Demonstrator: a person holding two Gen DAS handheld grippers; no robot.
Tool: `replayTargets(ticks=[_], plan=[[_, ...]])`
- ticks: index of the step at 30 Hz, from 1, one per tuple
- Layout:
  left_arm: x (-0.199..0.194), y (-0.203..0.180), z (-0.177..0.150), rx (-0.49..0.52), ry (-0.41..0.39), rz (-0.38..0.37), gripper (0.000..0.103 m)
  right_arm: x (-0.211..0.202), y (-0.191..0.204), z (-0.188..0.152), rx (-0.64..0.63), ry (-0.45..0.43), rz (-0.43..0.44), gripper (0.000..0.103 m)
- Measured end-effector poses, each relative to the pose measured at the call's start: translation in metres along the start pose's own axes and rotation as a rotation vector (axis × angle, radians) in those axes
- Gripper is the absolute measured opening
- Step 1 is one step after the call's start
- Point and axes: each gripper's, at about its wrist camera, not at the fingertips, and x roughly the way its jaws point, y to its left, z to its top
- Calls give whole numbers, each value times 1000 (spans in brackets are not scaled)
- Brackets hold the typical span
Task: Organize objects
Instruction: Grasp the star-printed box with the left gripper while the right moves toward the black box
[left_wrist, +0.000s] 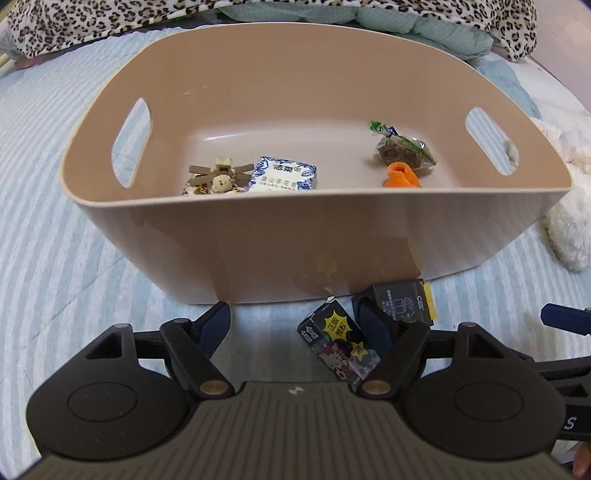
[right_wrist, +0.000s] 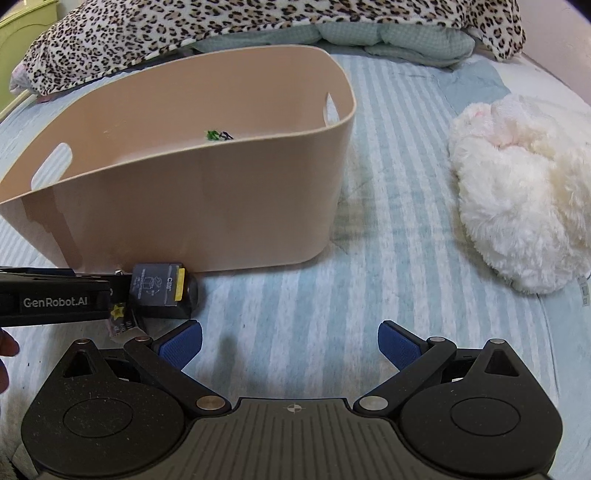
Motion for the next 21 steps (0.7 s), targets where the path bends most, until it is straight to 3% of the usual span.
replayTargets(ticks=[7, 13, 21], plan=[[0, 10, -4, -38, 12, 3, 79, 3, 1, -2, -6, 14, 4, 103], [3, 11, -2, -85, 42, -38, 78, 6, 4, -2, -13, 22, 8, 103], [4, 1, -11, -14, 39, 22, 77, 5, 0, -4, 6, 19, 10, 103]])
